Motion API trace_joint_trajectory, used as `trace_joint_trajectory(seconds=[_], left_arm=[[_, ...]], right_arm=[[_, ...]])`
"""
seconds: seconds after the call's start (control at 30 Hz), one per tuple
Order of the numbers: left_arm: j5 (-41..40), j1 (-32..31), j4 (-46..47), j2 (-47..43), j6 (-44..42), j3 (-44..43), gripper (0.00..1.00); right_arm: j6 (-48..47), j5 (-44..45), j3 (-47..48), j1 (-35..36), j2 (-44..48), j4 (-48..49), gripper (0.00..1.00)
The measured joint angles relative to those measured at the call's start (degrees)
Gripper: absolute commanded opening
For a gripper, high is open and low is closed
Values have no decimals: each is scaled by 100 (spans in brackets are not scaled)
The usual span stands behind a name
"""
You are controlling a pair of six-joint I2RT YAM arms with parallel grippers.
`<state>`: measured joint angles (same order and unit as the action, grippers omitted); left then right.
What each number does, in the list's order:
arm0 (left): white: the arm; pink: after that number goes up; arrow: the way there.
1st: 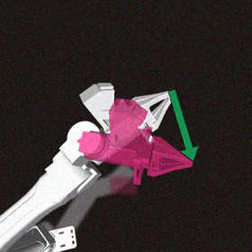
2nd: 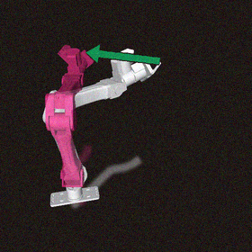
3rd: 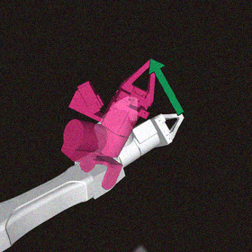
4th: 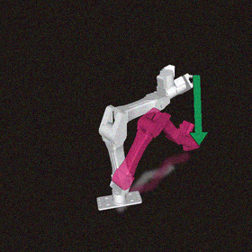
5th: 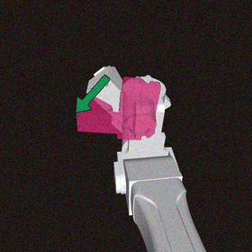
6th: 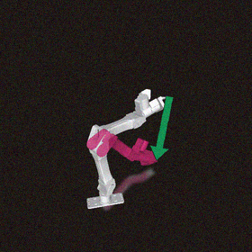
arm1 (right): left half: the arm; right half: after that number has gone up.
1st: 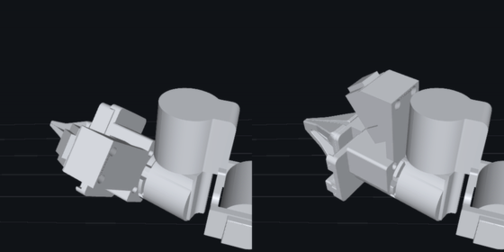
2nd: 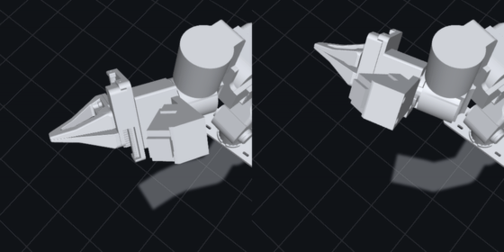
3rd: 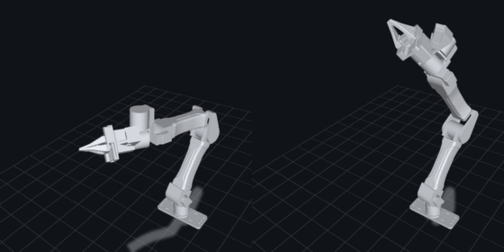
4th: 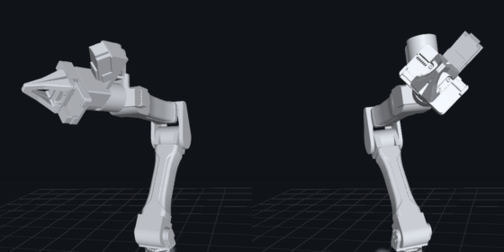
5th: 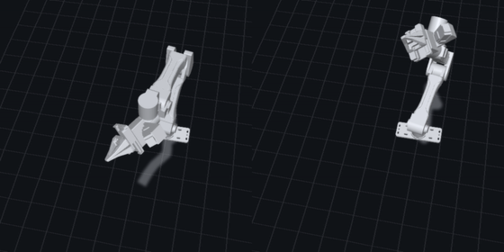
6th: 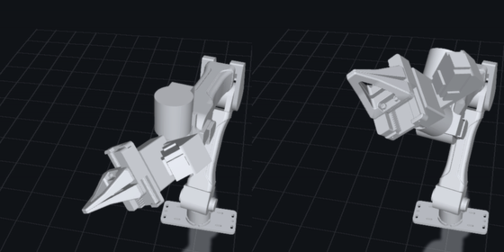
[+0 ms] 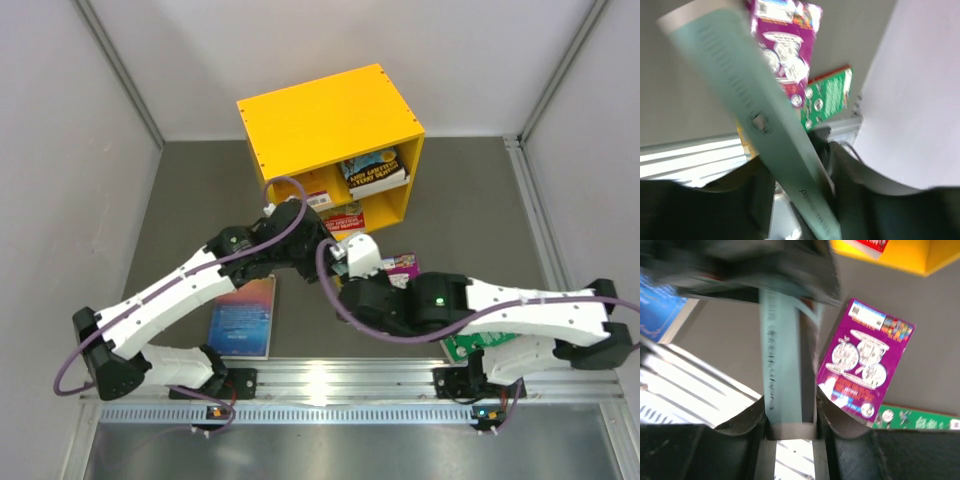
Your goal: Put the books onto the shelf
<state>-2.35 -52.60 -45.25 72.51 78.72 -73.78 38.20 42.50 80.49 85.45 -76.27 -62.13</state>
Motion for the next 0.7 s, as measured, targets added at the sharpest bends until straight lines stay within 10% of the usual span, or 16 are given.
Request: trace_joint_trajectory(seconds=[0.27, 0.7], left_arm=[[240, -35, -247, -1161, -669, -363, 90], [-863, -31, -1019, -1867, -1478, -1838, 84]], right_arm=[[599, -1058, -1158, -693, 2522, 258, 0], [863, -3394, -1635, -2352, 2430, 1895, 0]])
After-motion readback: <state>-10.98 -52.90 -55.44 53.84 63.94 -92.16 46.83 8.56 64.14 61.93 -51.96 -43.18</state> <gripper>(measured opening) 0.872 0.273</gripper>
